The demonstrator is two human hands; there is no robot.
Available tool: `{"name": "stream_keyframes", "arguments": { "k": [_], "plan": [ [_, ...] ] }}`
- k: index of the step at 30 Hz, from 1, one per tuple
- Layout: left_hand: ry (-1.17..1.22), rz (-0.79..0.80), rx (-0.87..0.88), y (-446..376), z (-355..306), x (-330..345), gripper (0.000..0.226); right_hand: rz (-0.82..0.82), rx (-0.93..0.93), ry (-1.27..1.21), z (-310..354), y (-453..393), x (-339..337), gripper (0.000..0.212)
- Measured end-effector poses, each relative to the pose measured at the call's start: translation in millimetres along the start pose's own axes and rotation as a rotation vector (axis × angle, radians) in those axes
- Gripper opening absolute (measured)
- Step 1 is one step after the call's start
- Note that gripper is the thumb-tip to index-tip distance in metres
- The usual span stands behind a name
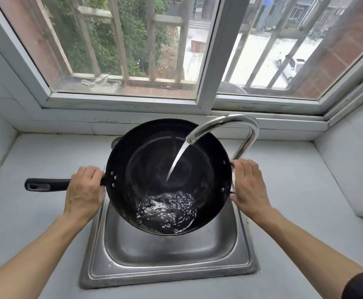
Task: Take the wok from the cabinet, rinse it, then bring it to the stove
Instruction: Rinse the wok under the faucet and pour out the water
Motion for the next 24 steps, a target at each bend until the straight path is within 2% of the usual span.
{"name": "stream_keyframes", "arguments": {
  "k": [8, 15, 19, 24],
  "plan": [
    [0.059, 0.027, -0.001, -10, -11, 23, 0.03, 0.009, 0.027, 0.035, -10, 10, -16, 0.083],
    [0.113, 0.058, 0.024, -15, -32, 36, 0.017, 0.001, 0.02, 0.095, -21, 17, -40, 0.083],
    [0.155, 0.076, 0.025, -17, -42, 44, 0.028, 0.038, 0.033, 0.125, -26, 23, -52, 0.085],
    [0.174, 0.108, 0.045, -22, -56, 51, 0.028, 0.063, 0.06, 0.152, -36, 35, -63, 0.088]
  ]
}}
Point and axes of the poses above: each hand's wrist, its own y-axis away from the middle knuckle, its own x-axis out of the palm, z = x × y, the point moved 5 cm from there along -y, towards the middle knuckle, and after that the axes turned 2 degrees about x, right-handed, at the moved point
